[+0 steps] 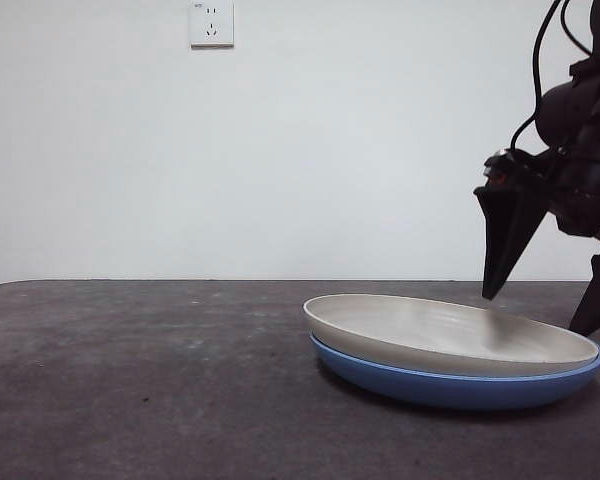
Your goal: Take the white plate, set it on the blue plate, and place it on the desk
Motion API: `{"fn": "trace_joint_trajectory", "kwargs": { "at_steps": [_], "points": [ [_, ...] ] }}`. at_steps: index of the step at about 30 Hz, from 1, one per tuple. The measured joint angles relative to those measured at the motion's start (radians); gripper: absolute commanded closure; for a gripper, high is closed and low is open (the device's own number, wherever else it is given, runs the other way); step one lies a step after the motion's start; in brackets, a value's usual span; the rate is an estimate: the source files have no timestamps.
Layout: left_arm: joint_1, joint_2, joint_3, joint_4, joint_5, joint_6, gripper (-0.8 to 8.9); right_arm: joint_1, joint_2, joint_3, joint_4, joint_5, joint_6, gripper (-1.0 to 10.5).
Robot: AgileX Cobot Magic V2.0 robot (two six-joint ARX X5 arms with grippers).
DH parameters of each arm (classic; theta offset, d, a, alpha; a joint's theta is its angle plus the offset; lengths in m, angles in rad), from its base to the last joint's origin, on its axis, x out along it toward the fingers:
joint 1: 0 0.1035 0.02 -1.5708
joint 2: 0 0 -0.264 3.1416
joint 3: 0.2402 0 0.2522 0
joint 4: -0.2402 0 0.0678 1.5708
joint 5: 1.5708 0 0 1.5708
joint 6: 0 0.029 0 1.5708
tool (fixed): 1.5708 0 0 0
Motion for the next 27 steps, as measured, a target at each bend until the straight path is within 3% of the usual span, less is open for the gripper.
{"fn": "trace_joint_trajectory", "kwargs": {
  "at_steps": [5,16,22,27],
  "points": [
    [0.000,0.000,0.000,0.000,0.000,0.000,2.46,-0.002,0.030,0.000,0.007,-0.032,0.000,6.1],
    [0.000,0.000,0.000,0.000,0.000,0.000,2.46,-0.007,0.054,0.000,0.008,-0.013,0.000,9.4],
    [0.000,0.000,0.000,0.000,0.000,0.000,2.46,-0.019,0.054,0.000,0.007,0.022,0.000,9.4],
    [0.000,0.000,0.000,0.000,0.000,0.000,2.46,-0.043,0.055,0.010,-0.026,-0.023,0.000,9.4]
  ]
}}
